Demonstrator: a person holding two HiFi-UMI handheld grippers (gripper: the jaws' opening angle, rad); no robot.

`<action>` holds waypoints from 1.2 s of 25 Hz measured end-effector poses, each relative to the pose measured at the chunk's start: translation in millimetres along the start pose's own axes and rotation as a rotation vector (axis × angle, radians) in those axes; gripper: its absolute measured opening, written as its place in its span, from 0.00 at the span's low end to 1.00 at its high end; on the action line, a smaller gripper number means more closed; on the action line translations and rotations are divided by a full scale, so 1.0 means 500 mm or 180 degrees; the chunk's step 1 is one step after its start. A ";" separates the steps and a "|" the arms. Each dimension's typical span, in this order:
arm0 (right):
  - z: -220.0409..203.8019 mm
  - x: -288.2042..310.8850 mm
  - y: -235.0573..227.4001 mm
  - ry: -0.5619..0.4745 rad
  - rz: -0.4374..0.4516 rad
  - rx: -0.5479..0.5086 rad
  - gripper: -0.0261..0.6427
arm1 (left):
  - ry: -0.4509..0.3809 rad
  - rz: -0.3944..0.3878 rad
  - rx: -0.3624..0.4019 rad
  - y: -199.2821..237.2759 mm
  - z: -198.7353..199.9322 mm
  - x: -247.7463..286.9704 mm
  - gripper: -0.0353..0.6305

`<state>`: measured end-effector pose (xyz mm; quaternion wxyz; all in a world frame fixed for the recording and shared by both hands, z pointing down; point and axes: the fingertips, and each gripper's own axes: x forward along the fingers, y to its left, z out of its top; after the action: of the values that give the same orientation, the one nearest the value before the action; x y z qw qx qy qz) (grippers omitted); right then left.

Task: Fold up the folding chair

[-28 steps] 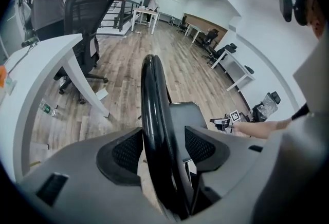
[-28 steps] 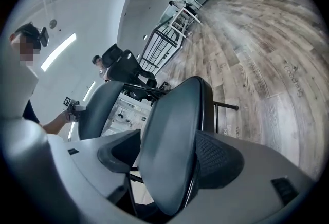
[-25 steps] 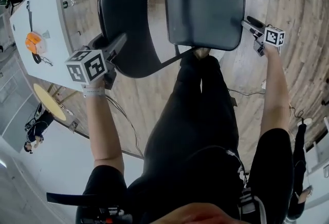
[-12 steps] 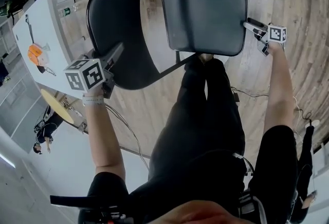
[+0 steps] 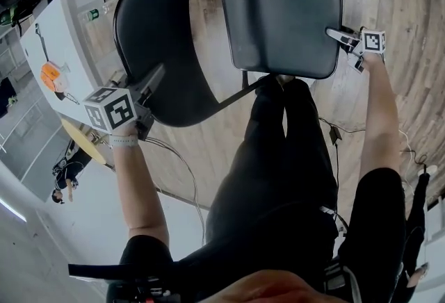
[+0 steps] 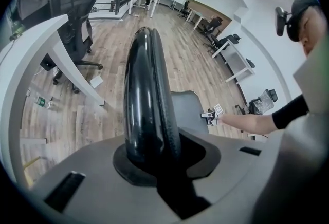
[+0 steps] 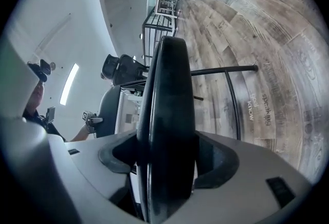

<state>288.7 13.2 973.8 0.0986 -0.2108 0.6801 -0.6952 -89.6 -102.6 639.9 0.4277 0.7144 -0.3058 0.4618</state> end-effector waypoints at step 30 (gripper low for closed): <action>-0.057 0.219 0.508 0.0793 0.1250 -0.0521 0.21 | -0.0024 0.0419 0.0098 -0.047 0.041 -0.231 0.13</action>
<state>140.9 -21.8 741.0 0.1298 0.0055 0.7689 -0.6260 -106.5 -105.8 521.5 0.3842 0.7009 -0.3466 0.4909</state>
